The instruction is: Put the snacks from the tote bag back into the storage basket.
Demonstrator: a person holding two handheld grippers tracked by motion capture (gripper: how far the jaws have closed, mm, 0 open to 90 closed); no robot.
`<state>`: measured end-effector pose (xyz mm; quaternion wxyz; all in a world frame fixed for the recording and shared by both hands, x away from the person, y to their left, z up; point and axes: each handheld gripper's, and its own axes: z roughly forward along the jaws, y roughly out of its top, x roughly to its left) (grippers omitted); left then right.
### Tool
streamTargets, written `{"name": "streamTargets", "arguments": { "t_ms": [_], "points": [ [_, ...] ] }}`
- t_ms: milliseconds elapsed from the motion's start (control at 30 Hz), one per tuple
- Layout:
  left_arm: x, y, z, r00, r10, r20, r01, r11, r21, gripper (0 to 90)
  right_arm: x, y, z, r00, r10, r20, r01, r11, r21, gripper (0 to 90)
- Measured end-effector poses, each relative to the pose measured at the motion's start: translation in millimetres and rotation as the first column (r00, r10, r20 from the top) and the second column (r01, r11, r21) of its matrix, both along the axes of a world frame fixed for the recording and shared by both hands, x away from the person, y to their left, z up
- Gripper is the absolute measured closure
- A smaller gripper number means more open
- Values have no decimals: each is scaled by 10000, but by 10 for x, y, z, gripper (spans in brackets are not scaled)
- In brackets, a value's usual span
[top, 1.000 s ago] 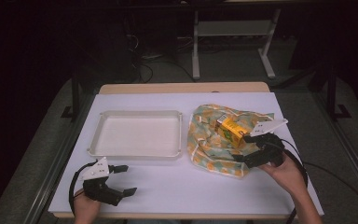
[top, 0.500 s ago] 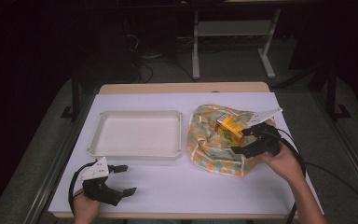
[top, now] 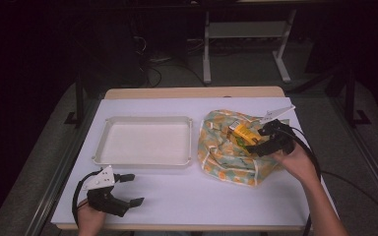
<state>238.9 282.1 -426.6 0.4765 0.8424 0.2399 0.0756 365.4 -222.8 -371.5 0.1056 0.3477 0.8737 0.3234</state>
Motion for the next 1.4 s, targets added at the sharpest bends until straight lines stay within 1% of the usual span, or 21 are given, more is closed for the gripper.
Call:
{"name": "streamTargets", "arguments": {
  "t_ms": [67, 167, 200, 233, 300, 433, 567, 633, 667, 700, 733, 767, 833, 867, 933, 967, 1100, 1233, 1333, 1367, 1400],
  "points": [
    [-1, 0, 0, 10000, 2, 2, -2, 10000, -3, 132, 16, -5, -17, 9999, -118, -35, 118, 9999, -68, 162],
    [-4, -2, 1, 10000, 6, 10, -6, 10000, -15, 132, 75, -31, -76, 9987, -411, -309, 408, 9991, -105, 165],
    [-4, -2, 1, 10000, 6, 10, -6, 10000, -15, 133, 75, -31, -76, 9987, -411, -309, 408, 9991, -105, 165],
    [-3, -3, 1, 10000, 4, -4, -4, 10000, -19, 132, 92, -32, -100, 9983, -451, -367, 445, 9988, -180, 179],
    [-3, -3, 1, 10000, 2, -2, -2, 10000, -19, 132, 104, -24, -125, 9976, -463, -508, 455, 9988, -170, 187],
    [-5, -4, 1, 10000, -6, 19, 6, 10000, -10, 132, 125, -7, -163, 9971, -466, -597, 458, 9988, -147, 205],
    [-9, -4, 2, 10000, -1, 10, 1, 10000, -21, 132, 138, 3, -198, 9964, -548, -651, 529, 9982, -297, 216],
    [-10, -4, 3, 10000, 1, 2, -1, 10000, -26, 132, 139, -3, -208, 9962, -577, -659, 559, 9980, -278, 219],
    [-10, -4, 3, 10000, -3, 5, 3, 10000, -32, 132, 126, -25, -228, 9954, -759, -592, 752, 9971, -148, 229],
    [-9, -3, 3, 10000, -4, 7, 4, 10000, -33, 132, 126, -25, -228, 9954, -759, -592, 752, 9971, -148, 229],
    [-10, -3, 3, 10000, 3, -4, -4, 10000, -41, 132, 114, -35, -240, 9956, -805, -473, 801, 9967, -99, 233],
    [-11, -3, 3, 10000, -9, 11, 9, 10000, -34, 132, 98, -60, -280, 9938, -946, -578, 943, 9955, -72, 234],
    [-10, -4, 2, 10000, -11, 1, 11, 10000, -33, 132, 97, -67, -293, 9938, -935, -601, 935, 9956, -29, 234],
    [-6, -10, 0, 10000, -12, 16, 12, 10000, -42, 132, 73, -63, -313, 9945, -972, -379, 970, 9953, -57, 240],
    [-6, -11, 0, 10000, -18, 27, 18, 10000, -29, 132, 72, -59, -323, 9944, -977, -406, 974, 9952, -72, 243],
    [-6, -13, 0, 10000, -27, 35, 27, 10000, -24, 132, 80, -54, -347, 9941, -1007, -400, 1001, 9949, -154, 248],
    [-6, -12, -1, 10000, -17, 27, 17, 10000, -16, 132, 90, -43, -371, 9932, -1076, -438, 1069, 9941, -191, 258],
    [-8, -10, 0, 10000, 2, -3, -2, 10000, -37, 132, 110, -5, -417, 9936, -1017, -488, 989, 9934, -575, 268],
    [-8, -7, 0, 10000, -16, 5, 16, 10000, -23, 132, 119, 16, -430, 9941, -1008, -408, 977, 9926, -716, 294],
    [-8, -6, 1, 10000, -10, 1, 10, 10000, -25, 132, 124, 30, -439, 9935, -1061, -405, 1025, 9914, -820, 318],
    [-8, -6, 1, 10000, -10, 1, 10, 10000, -25, 132, 124, 30, -439, 9935, -1061, -405, 1025, 9914, -820, 318]
  ]
}}
